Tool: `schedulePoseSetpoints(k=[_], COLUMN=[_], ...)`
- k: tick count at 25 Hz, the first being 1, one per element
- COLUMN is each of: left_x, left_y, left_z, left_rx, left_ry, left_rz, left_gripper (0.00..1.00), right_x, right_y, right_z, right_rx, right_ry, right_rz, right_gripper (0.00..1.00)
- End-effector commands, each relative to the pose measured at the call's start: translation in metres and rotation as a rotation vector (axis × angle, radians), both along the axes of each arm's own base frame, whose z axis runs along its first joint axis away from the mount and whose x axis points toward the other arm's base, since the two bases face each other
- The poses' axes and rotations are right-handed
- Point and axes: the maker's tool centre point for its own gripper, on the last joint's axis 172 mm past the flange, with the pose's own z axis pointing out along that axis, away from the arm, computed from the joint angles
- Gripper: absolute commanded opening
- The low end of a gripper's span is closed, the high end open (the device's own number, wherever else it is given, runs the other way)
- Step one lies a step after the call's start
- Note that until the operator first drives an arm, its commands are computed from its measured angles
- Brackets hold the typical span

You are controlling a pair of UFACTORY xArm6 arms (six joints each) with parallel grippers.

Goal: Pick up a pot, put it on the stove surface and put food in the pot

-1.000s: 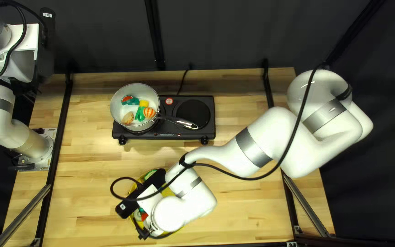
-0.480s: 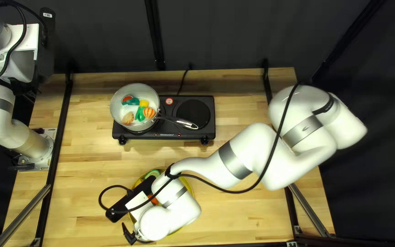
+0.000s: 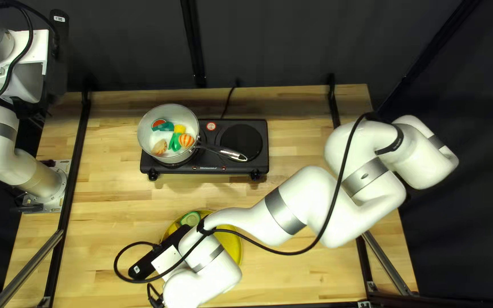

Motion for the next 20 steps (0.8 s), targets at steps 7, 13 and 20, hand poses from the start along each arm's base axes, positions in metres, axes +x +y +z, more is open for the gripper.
schedulePoseSetpoints(k=[7,13,20], left_x=[0.0,0.0,0.0], left_y=[0.0,0.0,0.0], left_z=[0.0,0.0,0.0], left_rx=[0.0,0.0,0.0], left_ry=[0.0,0.0,0.0], left_rz=[0.0,0.0,0.0], left_gripper=[1.0,1.0,1.0], right_x=[0.0072,0.0106,0.0106], right_y=[-0.0128,-0.0044,-0.0044], right_z=[-0.0059,-0.0123,-0.0123], right_rx=[0.007,0.02,0.02], right_ry=[-0.019,-0.015,-0.015], right_rz=[-0.001,0.02,0.02], right_gripper=[1.0,0.0,0.0])
